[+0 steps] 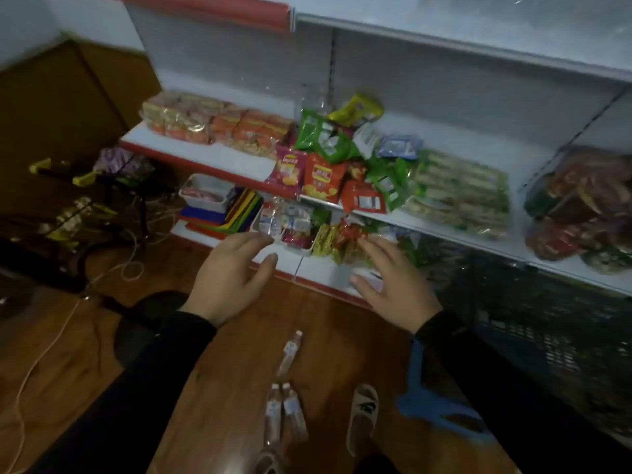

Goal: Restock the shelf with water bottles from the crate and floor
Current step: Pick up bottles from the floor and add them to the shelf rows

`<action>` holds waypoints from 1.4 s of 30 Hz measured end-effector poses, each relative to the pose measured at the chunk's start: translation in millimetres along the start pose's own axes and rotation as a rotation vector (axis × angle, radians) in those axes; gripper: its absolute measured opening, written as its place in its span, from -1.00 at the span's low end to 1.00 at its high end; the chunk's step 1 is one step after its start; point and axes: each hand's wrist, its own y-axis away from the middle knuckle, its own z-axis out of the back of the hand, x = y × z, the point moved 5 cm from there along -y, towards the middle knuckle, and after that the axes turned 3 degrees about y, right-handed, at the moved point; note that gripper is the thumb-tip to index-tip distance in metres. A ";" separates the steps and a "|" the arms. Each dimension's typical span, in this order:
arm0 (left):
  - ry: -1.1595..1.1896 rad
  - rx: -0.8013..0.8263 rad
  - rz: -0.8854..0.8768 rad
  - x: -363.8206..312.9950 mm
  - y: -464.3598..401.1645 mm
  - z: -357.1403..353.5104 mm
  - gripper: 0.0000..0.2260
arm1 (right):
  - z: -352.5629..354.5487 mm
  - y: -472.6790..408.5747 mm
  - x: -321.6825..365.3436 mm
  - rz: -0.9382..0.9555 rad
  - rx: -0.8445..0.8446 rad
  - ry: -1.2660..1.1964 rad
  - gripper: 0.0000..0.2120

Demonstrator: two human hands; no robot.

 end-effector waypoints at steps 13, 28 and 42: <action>0.041 0.401 0.648 182.0 151.4 -258.3 -0.55 | -329.0 4.2 -79.2 -0.010 0.758 0.036 -0.39; -0.040 0.607 0.689 399.9 215.1 -702.7 -0.25 | -782.6 5.3 -281.5 -0.419 0.884 -0.099 -0.32; 0.443 0.472 0.751 394.4 200.2 -706.5 -0.32 | -772.5 -34.7 -252.8 -0.708 0.635 -0.795 -0.76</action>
